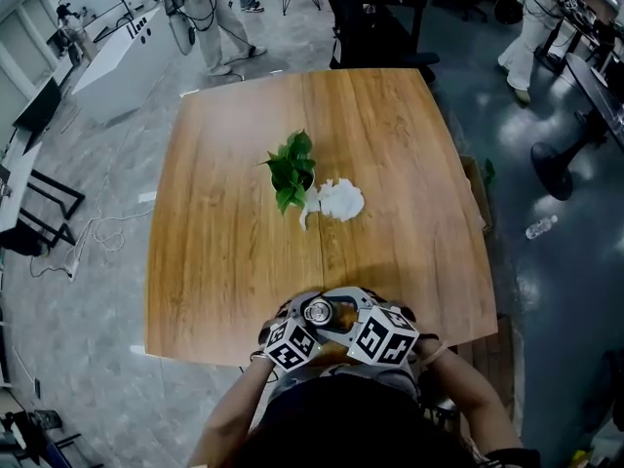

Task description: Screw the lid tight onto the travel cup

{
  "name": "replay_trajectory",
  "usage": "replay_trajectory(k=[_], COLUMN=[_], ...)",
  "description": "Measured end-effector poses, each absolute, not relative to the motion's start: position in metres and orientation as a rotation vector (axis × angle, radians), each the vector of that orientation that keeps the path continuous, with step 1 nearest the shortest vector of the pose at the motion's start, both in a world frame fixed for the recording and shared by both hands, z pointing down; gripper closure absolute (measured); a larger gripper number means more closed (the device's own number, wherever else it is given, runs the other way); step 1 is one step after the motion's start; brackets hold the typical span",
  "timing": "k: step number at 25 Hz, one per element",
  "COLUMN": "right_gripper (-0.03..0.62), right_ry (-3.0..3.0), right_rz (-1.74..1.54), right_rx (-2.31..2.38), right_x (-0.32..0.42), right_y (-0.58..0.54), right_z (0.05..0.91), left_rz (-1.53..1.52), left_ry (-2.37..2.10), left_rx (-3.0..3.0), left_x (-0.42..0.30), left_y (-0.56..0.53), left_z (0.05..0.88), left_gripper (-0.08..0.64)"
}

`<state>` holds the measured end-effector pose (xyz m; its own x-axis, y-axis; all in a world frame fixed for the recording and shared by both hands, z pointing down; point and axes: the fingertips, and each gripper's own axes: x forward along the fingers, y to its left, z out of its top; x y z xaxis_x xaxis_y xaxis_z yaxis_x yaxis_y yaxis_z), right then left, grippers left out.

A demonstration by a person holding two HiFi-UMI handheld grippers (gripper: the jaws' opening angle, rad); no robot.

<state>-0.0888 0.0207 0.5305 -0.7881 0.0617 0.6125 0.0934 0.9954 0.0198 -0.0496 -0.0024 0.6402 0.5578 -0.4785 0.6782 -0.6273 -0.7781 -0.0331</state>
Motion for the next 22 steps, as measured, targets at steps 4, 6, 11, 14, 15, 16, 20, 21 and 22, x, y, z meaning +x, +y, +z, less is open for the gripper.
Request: replay_trajectory(k=[4, 6, 11, 14, 15, 16, 20, 21, 22], right_gripper=[0.336, 0.336, 0.336, 0.336, 0.336, 0.337, 0.336, 0.336, 0.334], right_ry=[-2.567, -2.638, -2.764, -2.817, -2.818, -2.815, -2.847, -2.844, -2.835], right_rz=[0.042, 0.115, 0.095, -0.011, -0.057, -0.093, -0.012, 0.029, 0.053], right_rx=[-0.295, -0.351, -0.296, -0.011, 0.094, 0.196, 0.343, 0.277, 0.202], right_x=[-0.08, -0.076, -0.074, -0.075, -0.075, -0.075, -0.072, -0.07, -0.068], right_y=[0.026, 0.025, 0.014, -0.001, -0.004, -0.007, -0.007, -0.002, 0.002], right_z=[0.506, 0.478, 0.425, 0.409, 0.406, 0.402, 0.39, 0.388, 0.385], left_rz=[0.912, 0.8, 0.743, 0.789, 0.828, 0.869, 1.014, 1.041, 1.064], left_ry=[-0.742, -0.7, -0.713, -0.895, -0.965, -1.027, -1.076, -1.03, -0.968], left_rx=[2.672, 2.725, 2.737, 2.603, 2.559, 2.522, 2.513, 2.548, 2.592], left_x=[-0.034, -0.024, -0.015, -0.026, -0.031, -0.035, -0.041, -0.04, -0.038], left_y=[0.01, 0.01, -0.003, -0.018, -0.023, -0.027, -0.031, -0.027, -0.023], left_z=[0.613, 0.583, 0.535, 0.524, 0.522, 0.519, 0.508, 0.505, 0.502], left_gripper=[0.169, 0.169, 0.169, 0.169, 0.169, 0.169, 0.169, 0.169, 0.169])
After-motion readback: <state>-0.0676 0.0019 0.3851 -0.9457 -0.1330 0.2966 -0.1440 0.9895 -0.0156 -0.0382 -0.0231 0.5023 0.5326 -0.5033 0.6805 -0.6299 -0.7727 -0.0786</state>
